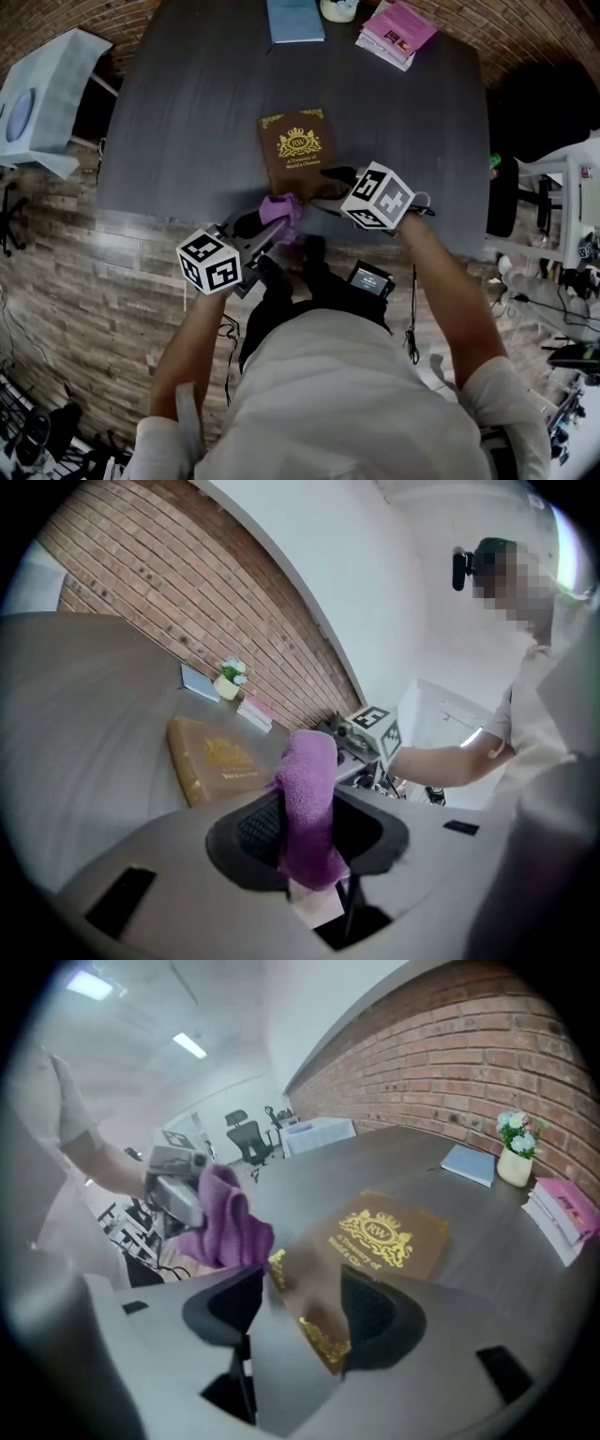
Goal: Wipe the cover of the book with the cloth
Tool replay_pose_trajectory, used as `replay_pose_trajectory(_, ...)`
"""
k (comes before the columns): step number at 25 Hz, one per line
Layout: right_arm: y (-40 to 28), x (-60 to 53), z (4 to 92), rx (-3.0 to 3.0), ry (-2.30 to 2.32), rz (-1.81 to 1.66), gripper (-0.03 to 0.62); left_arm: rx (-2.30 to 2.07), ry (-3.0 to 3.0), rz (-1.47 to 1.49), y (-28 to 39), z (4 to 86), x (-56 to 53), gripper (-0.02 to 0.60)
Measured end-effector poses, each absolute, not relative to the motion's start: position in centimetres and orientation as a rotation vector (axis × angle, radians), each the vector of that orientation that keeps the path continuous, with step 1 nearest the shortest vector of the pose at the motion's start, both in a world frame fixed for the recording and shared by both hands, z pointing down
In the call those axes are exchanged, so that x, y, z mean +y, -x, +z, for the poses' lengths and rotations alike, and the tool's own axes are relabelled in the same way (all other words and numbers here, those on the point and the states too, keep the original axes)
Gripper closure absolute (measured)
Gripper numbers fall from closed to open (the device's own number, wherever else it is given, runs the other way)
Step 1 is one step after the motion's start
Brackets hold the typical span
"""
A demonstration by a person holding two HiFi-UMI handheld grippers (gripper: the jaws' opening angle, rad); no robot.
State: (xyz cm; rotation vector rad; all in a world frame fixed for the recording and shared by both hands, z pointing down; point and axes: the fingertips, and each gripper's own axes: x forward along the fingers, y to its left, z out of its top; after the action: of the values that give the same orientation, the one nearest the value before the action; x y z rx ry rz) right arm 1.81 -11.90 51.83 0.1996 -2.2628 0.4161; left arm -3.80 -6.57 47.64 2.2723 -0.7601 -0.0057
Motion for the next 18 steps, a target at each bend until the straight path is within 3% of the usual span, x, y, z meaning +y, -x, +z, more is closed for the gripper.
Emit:
replay_pose_trajectory(10,1.6,-11.2,44.4,-2.685,-0.072,0.991,0.227,-0.639,-2.153,-0.328,4.5,44.1,-9.6,0.459)
replay_pose_trajectory(18,2.8,-10.1,43.7,-2.674,0.050,1.442,0.224,-0.507,-2.127,-0.339,2.7,44.4,-8.6,0.459)
